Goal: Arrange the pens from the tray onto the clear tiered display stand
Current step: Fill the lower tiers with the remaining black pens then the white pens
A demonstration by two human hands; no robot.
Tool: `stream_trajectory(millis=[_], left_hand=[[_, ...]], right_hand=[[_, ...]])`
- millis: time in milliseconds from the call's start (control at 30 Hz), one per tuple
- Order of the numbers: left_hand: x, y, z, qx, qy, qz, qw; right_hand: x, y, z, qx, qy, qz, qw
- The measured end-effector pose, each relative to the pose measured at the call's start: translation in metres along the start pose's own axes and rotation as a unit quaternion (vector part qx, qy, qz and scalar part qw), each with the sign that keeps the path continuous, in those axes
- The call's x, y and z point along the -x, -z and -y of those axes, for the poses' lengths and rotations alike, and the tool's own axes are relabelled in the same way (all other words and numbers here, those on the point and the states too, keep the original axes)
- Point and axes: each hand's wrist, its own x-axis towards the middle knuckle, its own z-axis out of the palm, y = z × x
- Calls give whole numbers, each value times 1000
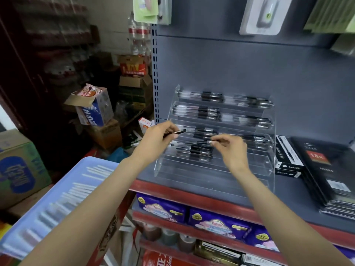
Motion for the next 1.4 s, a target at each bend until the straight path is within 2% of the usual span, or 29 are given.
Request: stream_trajectory(millis=[233, 333, 533, 733, 967, 1067, 1200, 1300, 1400], left_hand=[[-1, -5, 1, -7, -7, -4, 1000], [-3, -5, 0, -7, -4, -1, 1000], [-5, -7, -3, -15, -13, 0, 1000], [-1, -5, 0, -17, -15, 6, 1000], [0, -6, 3, -36, -25, 27, 999], [-2, -8, 1, -36, -32, 39, 998], [-7, -16, -12, -10, -31, 75, 997], [-13, -24, -24, 18, -42, 76, 996], [-16, -24, -27, 1, -39, 78, 996]], right_hand=[[3, 1, -4, -18, -1, -1, 1000], [1, 1, -3, 17, 13, 9, 1000], [-4, -5, -1, 124, 52, 79, 988], [-5, -5, 6, 139, 38, 116, 983], [-2, -4, 5, 155, 57, 117, 979], [-2, -1, 8, 97, 52, 88, 990], [-1, 5, 20, -93, 17, 118, 988], [-1, 10, 22, -150, 18, 117, 982], [-2, 22, 15, -194, 6, 75, 978]])
